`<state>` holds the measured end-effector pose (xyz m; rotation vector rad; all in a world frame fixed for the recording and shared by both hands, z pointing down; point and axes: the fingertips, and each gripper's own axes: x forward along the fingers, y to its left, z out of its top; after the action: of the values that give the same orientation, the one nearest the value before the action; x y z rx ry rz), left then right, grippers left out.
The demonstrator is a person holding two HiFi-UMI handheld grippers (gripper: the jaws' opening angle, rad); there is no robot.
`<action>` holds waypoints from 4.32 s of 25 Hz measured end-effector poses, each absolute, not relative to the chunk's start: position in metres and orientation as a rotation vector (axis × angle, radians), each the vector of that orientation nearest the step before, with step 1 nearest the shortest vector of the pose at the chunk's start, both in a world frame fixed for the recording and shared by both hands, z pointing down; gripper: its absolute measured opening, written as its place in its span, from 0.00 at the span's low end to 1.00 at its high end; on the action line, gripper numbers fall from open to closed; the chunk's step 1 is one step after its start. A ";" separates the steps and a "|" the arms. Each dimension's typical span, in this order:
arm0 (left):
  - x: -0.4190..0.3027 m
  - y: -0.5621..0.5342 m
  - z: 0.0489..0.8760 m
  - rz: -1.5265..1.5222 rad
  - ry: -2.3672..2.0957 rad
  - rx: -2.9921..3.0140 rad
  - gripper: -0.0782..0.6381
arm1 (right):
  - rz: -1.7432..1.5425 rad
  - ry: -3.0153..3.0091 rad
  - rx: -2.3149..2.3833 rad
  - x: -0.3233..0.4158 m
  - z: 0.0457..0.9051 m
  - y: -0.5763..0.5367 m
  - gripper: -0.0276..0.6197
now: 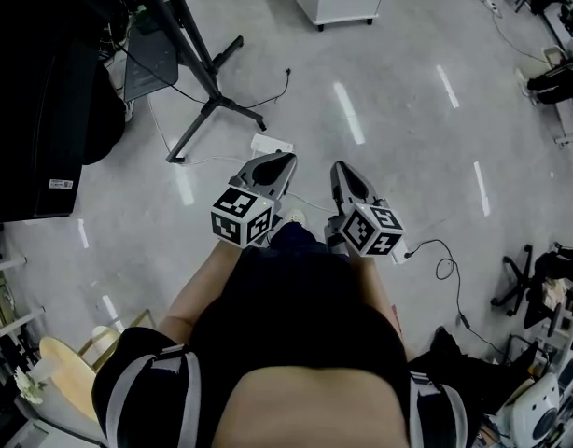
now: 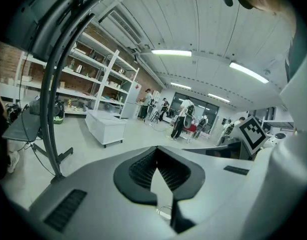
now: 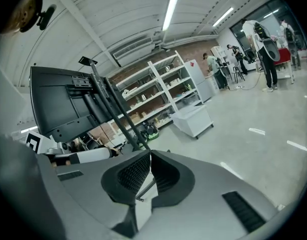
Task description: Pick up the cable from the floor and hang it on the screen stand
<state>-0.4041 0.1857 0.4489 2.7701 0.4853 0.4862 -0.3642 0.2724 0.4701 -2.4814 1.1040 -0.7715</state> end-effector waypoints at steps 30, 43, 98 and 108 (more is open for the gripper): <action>-0.315 0.192 0.471 0.529 0.390 2.755 0.12 | -0.787 1.096 -2.445 -0.275 0.484 0.292 0.08; -0.203 0.173 0.474 0.551 0.370 2.731 0.12 | -0.837 1.108 -2.425 -0.168 0.483 0.271 0.08; 0.105 -0.015 0.487 0.586 0.034 2.705 0.12 | -0.937 1.354 -2.334 0.183 0.481 0.100 0.08; 0.178 -0.052 0.504 0.654 -0.035 2.676 0.12 | -1.019 1.444 -2.294 0.264 0.493 0.057 0.08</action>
<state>0.1776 -0.0525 0.5044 2.6758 -0.0350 0.6535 0.2635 0.0566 0.4933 -2.2935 1.4439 -1.0193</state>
